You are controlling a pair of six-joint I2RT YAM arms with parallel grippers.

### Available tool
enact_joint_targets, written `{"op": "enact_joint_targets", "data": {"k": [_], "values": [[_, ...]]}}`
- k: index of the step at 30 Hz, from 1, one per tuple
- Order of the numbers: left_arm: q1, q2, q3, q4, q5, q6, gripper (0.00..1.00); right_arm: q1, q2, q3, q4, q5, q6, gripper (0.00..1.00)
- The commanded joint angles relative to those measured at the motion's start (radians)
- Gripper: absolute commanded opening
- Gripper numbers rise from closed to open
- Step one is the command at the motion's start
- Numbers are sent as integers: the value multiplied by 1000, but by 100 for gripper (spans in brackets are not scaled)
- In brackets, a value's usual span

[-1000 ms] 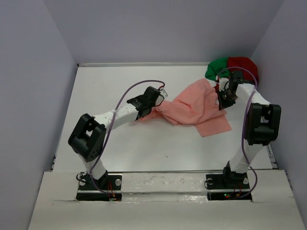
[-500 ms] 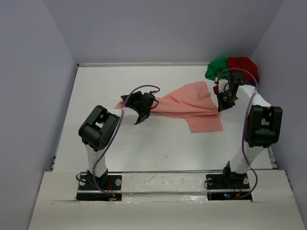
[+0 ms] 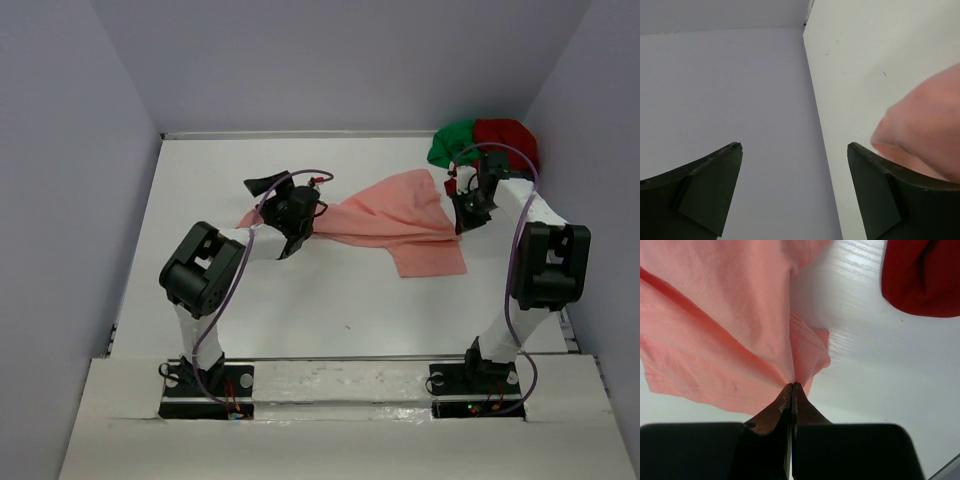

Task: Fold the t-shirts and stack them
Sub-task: Flatten out the tshirt

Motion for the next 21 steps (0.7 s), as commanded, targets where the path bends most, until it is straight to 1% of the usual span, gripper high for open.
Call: {"op": "enact_joint_targets", "data": {"k": [1, 2, 3, 4, 5, 6, 7, 9, 12, 13, 14, 16, 17, 18, 20, 21], "values": [[-6, -195, 141, -273, 94, -181, 99, -7, -28, 8, -9, -16, -10, 0], [-5, -212, 204, -434, 95, -298, 99, -7, -25, 8, -8, -17, -11, 0], [11, -228, 313, -668, 252, -490, 99, -7, -18, 11, -8, -19, -10, 0], [18, -237, 314, -758, 353, -560, 99, -7, -14, 16, -8, -22, -8, 0], [21, -264, 367, -817, 523, -598, 99, -7, -12, 19, -8, -24, -7, 0], [23, -283, 371, -849, 587, -651, 99, -7, -3, 28, -8, -28, -4, 0], [25, -322, 355, -891, 667, -665, 99, -7, -2, 33, -8, -31, -2, 0], [25, -353, 317, -903, 820, -679, 99, -7, 2, 41, -8, -37, 2, 0], [28, -380, 248, -917, 936, -673, 98, -7, 9, 48, -8, -41, 4, 0], [29, -384, 240, -955, 978, -672, 90, -7, 11, 50, -8, -34, 4, 0], [29, -390, 233, -969, 1064, -673, 85, -7, 11, 50, -8, -33, 4, 0], [28, -398, 216, -1009, 1143, -659, 74, -7, 8, 48, -8, -25, 2, 0], [28, -402, 188, -1014, 1182, -656, 71, -7, 6, 47, -8, -24, 1, 0], [28, -399, 164, -1041, 1212, -635, 71, -7, 5, 47, -8, -22, 2, 0], [28, -384, 136, -1044, 1224, -620, 71, -7, 3, 47, -8, -25, 4, 0], [28, -380, 118, -1055, 1233, -607, 67, -7, 5, 47, -6, -28, 5, 0]]}}
